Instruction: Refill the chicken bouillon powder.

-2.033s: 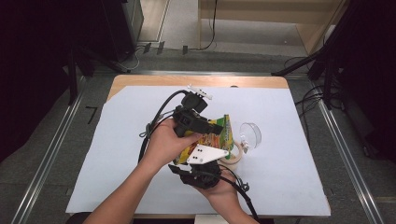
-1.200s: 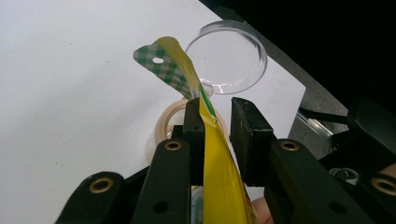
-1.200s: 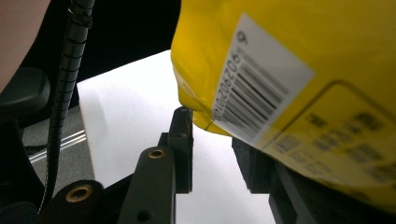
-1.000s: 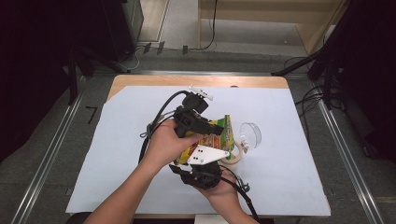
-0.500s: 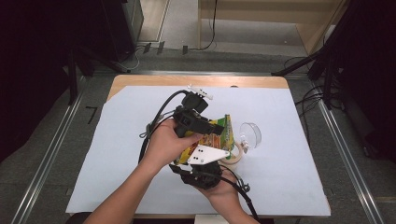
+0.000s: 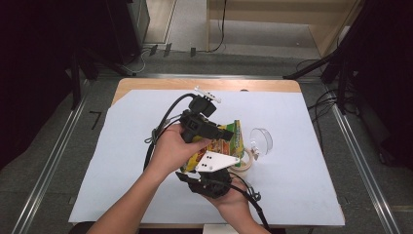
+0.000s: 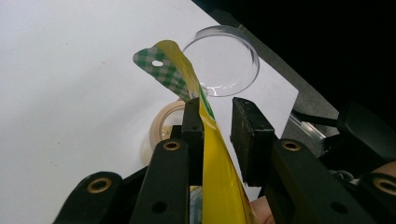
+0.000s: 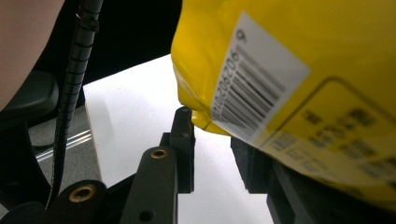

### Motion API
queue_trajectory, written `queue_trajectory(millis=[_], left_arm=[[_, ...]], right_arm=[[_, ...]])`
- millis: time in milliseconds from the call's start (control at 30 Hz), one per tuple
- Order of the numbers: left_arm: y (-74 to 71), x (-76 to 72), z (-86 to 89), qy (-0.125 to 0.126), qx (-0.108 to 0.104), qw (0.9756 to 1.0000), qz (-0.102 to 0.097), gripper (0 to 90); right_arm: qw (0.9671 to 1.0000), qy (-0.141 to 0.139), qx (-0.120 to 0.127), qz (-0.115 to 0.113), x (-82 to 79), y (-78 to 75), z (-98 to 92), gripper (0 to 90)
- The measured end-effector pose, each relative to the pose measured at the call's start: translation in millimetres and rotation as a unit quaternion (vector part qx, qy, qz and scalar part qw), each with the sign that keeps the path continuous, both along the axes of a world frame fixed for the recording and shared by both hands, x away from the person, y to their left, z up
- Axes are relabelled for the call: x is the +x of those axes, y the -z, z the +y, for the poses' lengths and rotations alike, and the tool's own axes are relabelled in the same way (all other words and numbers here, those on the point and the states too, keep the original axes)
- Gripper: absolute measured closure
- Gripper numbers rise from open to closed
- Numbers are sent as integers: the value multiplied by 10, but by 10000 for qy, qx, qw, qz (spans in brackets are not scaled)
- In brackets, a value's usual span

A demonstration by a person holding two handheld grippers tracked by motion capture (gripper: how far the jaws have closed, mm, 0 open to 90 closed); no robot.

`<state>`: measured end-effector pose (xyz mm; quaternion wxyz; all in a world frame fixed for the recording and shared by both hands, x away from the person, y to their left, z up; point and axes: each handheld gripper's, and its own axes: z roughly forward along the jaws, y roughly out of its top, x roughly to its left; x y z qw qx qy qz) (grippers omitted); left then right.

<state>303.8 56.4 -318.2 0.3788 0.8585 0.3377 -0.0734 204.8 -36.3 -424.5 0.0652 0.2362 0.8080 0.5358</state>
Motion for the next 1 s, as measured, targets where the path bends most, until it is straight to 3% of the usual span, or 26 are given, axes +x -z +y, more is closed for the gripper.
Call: queue_trajectory(millis=[567, 1000], left_arm=[[26, 103, -14, -46, 34, 9996, 270, 749], [-12, 67, -60, -22, 114, 9999, 104, 749]], right_arm=[[9997, -110, -107, 196, 41, -47, -19, 723], [9999, 18, 9, 165, 47, -39, -27, 743]])
